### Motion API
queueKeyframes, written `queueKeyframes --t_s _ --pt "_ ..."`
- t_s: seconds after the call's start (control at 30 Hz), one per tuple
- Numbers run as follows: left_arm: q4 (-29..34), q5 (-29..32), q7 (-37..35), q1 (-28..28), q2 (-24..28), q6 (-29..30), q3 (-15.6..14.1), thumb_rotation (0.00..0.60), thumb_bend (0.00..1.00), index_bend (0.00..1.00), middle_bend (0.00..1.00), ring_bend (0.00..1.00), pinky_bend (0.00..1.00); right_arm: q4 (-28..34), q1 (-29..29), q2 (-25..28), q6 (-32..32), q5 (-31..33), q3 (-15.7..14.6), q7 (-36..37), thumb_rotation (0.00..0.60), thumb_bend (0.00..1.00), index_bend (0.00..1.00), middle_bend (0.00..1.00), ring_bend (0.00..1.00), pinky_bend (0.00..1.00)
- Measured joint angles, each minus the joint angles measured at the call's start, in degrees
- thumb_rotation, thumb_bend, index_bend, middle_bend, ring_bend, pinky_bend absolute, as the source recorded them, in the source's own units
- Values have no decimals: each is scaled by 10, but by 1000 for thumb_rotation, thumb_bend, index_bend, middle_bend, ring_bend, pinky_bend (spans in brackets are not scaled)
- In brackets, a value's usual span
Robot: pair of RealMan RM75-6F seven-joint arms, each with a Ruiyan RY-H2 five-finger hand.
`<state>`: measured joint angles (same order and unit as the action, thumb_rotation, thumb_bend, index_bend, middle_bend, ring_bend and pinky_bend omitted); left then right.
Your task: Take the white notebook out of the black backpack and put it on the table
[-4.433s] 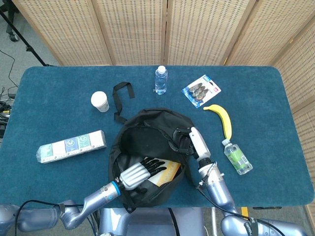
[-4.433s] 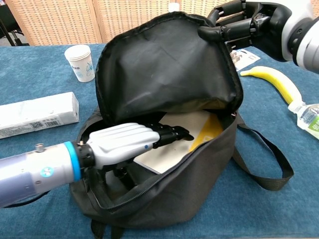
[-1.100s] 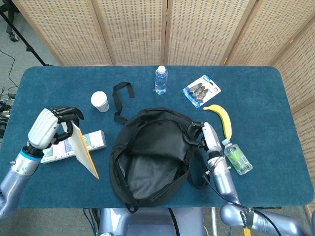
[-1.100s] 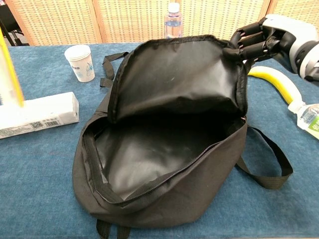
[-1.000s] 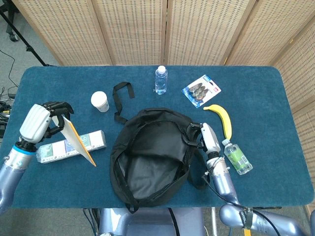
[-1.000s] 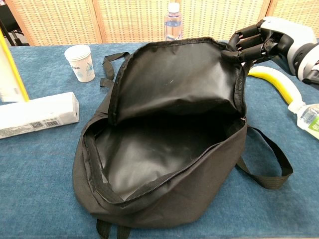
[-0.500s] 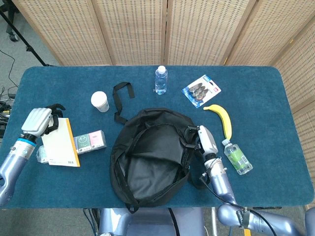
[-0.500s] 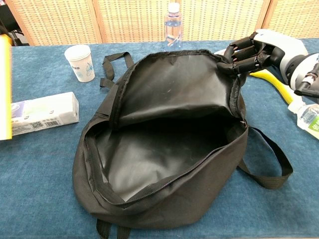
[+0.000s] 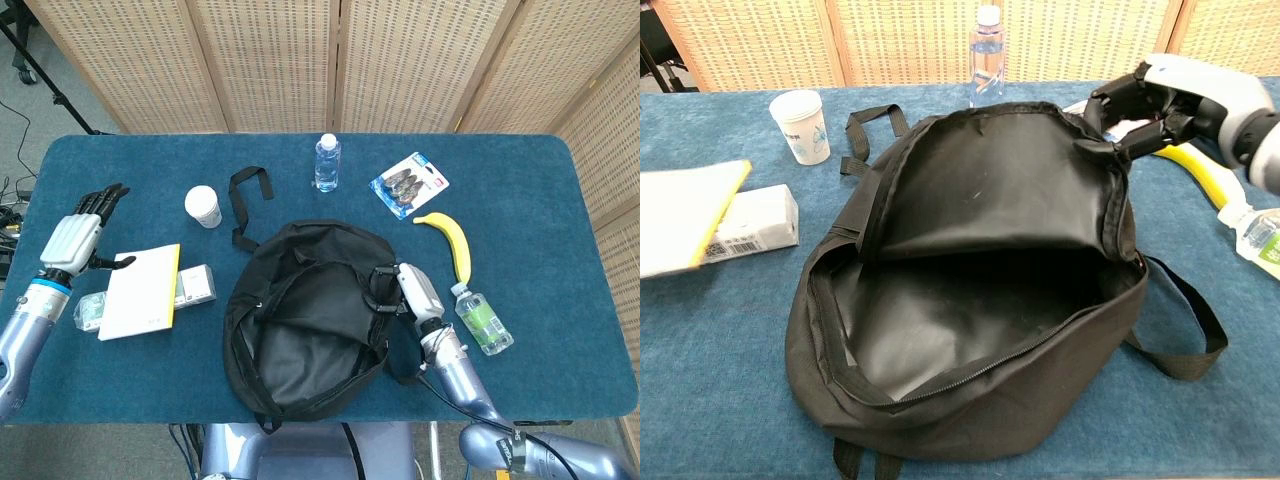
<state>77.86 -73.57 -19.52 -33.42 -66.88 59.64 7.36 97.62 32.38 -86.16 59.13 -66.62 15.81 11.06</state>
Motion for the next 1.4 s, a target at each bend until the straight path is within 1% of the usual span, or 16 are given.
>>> queueKeyframes --t_s 0.07,0.13,0.17,0.23,0.3,0.37,0.43,0.53,0.63,0.77,0.83,0.93,1.07,1.2,1.3,1.4 --pt "14 -4 7 11 11 12 3 600 177 0 0 0 0 -6 -1 21 -3 -76 -22 22 600 4 300 176 37 276" --pt "15 -11 16 16 12 21 2 600 183 0 0 0 0 -17 0 43 -3 -157 -47 45 600 0 228 93 1 188" --pt "13 -15 19 18 10 26 1 600 185 0 0 0 0 -25 1 52 -1 -192 -58 53 600 0 198 52 0 148" --pt "10 -26 24 27 6 40 -5 600 196 0 0 0 0 -48 3 73 10 -273 -84 63 600 0 171 14 0 112" --pt "8 -33 26 36 3 55 -9 600 221 0 0 0 0 -78 6 93 30 -345 -105 63 600 0 163 4 0 100" --pt "8 -42 25 49 2 73 -13 600 250 0 0 0 0 -126 8 118 67 -424 -131 62 600 0 163 2 0 98" --pt "11 -49 25 61 1 87 -17 600 276 0 0 0 0 -180 10 144 114 -483 -155 62 600 0 163 0 0 98" --pt "24 -57 24 75 4 106 -20 600 293 0 0 0 0 -251 10 178 179 -523 -179 58 600 0 163 0 0 99" --pt "48 -69 22 91 11 134 -24 600 311 0 0 0 0 -310 1 200 229 -527 -189 53 600 0 163 0 0 99" --pt "89 -89 19 119 29 178 -32 600 315 0 0 0 0 -370 -21 210 284 -507 -189 56 600 0 163 0 0 98" --pt "112 -98 23 137 41 201 -37 600 313 0 0 0 0 -388 -36 211 303 -484 -187 65 600 0 163 0 0 98" --pt "135 -107 37 162 50 225 -47 600 300 0 0 0 0 -392 -59 211 309 -441 -181 70 600 0 163 0 0 98" --pt "147 -114 62 186 53 240 -63 600 288 0 0 0 0 -362 -89 207 307 -381 -169 56 600 0 152 0 0 70" --pt "159 -115 76 210 55 253 -77 600 286 0 0 0 0 -302 -116 202 304 -339 -160 29 600 0 131 0 0 48" --pt "165 -116 91 219 58 261 -82 600 289 0 0 0 0 -257 -137 196 302 -310 -154 0 600 2 110 0 0 45" --pt "180 -118 117 232 63 274 -88 600 294 0 0 0 0 -207 -159 187 303 -271 -149 -52 600 2 110 0 0 43"
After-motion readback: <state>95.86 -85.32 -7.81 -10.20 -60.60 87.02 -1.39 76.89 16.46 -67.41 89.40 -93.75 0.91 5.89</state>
